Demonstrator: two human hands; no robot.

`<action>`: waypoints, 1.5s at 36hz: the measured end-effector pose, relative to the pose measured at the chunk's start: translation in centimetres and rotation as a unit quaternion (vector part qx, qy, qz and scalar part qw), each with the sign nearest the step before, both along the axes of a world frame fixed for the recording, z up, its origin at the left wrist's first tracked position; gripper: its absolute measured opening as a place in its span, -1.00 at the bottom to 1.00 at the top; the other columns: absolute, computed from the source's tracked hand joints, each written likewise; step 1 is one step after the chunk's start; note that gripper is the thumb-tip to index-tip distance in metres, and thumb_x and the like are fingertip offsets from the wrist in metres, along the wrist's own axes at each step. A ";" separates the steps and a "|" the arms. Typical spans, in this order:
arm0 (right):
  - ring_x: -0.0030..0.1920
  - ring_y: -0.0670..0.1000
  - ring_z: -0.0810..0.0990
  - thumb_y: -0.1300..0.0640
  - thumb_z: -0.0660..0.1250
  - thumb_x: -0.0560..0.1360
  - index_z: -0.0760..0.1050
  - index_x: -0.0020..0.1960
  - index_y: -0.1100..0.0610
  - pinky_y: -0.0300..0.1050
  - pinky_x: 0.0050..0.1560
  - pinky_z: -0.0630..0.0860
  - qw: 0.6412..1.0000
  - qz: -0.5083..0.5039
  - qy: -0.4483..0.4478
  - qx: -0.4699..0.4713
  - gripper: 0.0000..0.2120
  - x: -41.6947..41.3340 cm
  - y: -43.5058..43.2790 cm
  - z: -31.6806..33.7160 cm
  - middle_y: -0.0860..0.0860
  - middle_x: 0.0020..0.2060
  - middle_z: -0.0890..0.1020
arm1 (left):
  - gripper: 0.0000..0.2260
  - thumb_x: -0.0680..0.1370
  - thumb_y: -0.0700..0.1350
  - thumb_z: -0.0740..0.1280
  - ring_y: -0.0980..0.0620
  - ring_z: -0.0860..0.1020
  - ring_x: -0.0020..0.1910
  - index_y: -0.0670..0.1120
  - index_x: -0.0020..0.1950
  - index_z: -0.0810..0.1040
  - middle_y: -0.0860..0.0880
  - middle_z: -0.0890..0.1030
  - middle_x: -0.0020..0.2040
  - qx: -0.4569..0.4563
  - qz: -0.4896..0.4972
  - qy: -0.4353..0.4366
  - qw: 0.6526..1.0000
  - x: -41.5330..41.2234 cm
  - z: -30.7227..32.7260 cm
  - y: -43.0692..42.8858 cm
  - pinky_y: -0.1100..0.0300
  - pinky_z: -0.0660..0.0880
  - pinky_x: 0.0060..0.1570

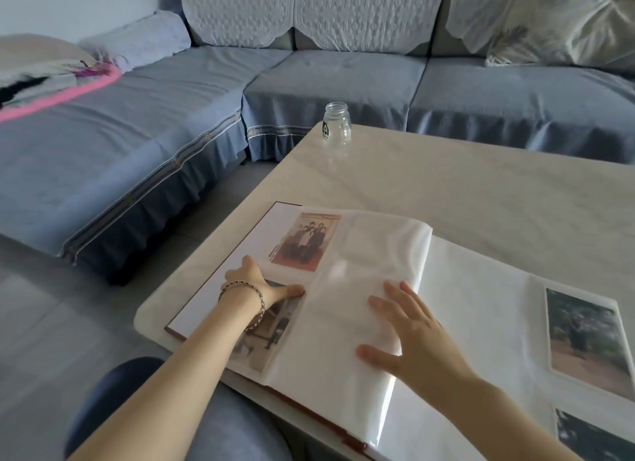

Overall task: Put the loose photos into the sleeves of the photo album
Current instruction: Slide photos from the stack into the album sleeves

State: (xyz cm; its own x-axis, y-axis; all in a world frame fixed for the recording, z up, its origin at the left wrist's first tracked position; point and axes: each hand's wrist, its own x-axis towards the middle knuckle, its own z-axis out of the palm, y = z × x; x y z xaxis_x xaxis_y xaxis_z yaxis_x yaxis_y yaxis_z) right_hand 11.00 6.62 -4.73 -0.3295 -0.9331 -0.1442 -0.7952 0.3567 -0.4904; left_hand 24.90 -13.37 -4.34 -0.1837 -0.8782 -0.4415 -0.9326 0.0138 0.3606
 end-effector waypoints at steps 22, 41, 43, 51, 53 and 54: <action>0.08 -0.04 0.58 -0.37 0.20 0.26 0.47 -0.03 -0.14 -0.19 0.06 0.44 0.921 -0.182 -0.253 -0.236 -0.59 -1.7 0.2 5.1 -0.06 0.00 0.61 | -0.77 0.53 -0.35 0.25 0.02 0.57 -0.04 -0.17 0.15 0.53 -0.17 0.62 0.06 0.114 -0.208 0.387 0.891 -1.2 10.3 3.7 0.30 0.51 -0.08; -0.30 0.00 0.65 0.37 0.25 0.49 0.37 0.26 0.05 0.03 -0.24 0.60 0.854 -0.381 -0.343 -0.084 -0.59 -10.8 10.1 5.6 0.15 -0.11 0.58 | -0.24 0.35 0.40 0.12 0.07 0.32 0.38 -0.09 0.38 0.37 -0.05 0.39 0.39 -0.005 -0.279 0.292 0.915 -9.4 3.9 14.6 0.26 0.17 0.37; -0.29 0.00 0.61 0.35 0.25 0.49 0.28 0.34 0.04 0.00 -0.29 0.58 0.894 -0.377 -0.231 -0.064 -0.52 -10.8 10.6 5.0 0.10 -0.08 0.56 | -0.22 0.44 0.34 0.14 -0.05 0.09 0.49 -0.11 0.50 0.12 -0.18 0.12 0.50 -0.120 -0.262 0.087 0.954 -8.4 2.5 12.0 0.18 0.04 0.40; 0.38 0.21 0.24 0.25 0.30 0.45 0.34 0.37 0.11 0.08 0.33 0.22 0.946 -0.293 0.133 -0.035 -0.50 -7.7 10.1 4.6 0.22 0.36 0.31 | -0.17 0.48 0.38 0.07 -0.09 -0.11 0.52 -0.09 0.54 -0.15 -0.14 -0.13 0.54 -0.076 -0.226 -0.063 0.969 -5.8 0.0 10.6 0.02 -0.07 0.46; 0.39 0.30 0.27 0.33 0.44 0.29 0.49 0.24 0.18 0.18 0.34 0.20 0.942 -0.277 0.185 -0.040 -0.48 -7.7 10.3 3.6 0.30 0.32 0.37 | -0.26 0.53 0.33 0.01 -0.08 -0.11 0.52 -0.06 0.54 -0.16 -0.12 -0.13 0.54 -0.096 -0.240 -0.078 0.963 -5.9 0.0 11.0 0.03 -0.08 0.45; 0.36 0.31 0.31 0.35 0.48 0.22 0.54 0.18 0.18 0.18 0.34 0.21 0.945 -0.256 0.198 -0.045 -0.47 -7.8 10.5 3.3 0.30 0.29 0.42 | -0.32 0.56 0.29 -0.02 -0.08 -0.09 0.52 -0.03 0.54 -0.15 -0.12 -0.12 0.55 -0.104 -0.249 -0.086 0.959 -6.1 0.0 11.2 0.02 -0.07 0.44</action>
State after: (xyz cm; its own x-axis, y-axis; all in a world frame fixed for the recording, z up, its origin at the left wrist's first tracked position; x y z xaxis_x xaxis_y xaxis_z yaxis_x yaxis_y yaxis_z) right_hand 3.20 17.08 -1.38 -0.7530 -0.6389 0.1574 -0.6568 0.7158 -0.2373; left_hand 18.80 -2.17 -4.33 -0.5441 -0.7726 -0.3271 -0.8367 0.5284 0.1438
